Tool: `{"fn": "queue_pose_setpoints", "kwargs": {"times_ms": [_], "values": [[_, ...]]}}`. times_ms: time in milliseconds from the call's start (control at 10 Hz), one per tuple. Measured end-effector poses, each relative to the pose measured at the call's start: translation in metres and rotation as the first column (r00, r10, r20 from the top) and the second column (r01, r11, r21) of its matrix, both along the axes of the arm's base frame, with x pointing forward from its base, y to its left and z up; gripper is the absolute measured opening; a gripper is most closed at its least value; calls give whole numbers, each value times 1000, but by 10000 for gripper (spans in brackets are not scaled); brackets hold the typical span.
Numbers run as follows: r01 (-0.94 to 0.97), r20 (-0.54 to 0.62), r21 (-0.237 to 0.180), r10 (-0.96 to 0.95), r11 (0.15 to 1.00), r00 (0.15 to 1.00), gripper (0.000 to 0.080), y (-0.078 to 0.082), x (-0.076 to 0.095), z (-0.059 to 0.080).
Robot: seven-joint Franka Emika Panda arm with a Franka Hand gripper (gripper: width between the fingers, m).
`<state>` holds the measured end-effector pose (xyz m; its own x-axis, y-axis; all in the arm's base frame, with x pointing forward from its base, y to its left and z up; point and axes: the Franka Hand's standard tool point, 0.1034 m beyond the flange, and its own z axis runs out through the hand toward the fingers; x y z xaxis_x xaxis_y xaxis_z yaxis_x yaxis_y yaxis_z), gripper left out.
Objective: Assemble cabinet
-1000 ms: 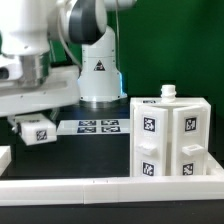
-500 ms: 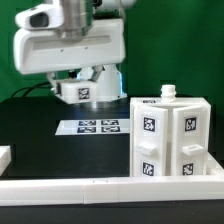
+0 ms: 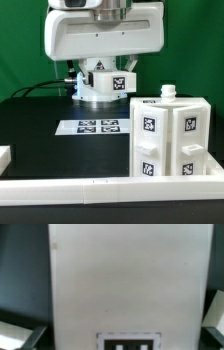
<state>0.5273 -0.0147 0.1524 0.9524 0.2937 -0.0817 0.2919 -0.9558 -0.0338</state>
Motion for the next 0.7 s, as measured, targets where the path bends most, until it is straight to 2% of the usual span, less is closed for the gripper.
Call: {"fn": "queue_pose_setpoints", "kwargs": {"times_ms": [400, 700], "values": [[12, -8, -1, -12, 1000, 1000, 557, 3, 0, 0], [67, -3, 0, -67, 998, 998, 558, 38, 27, 27]]}}
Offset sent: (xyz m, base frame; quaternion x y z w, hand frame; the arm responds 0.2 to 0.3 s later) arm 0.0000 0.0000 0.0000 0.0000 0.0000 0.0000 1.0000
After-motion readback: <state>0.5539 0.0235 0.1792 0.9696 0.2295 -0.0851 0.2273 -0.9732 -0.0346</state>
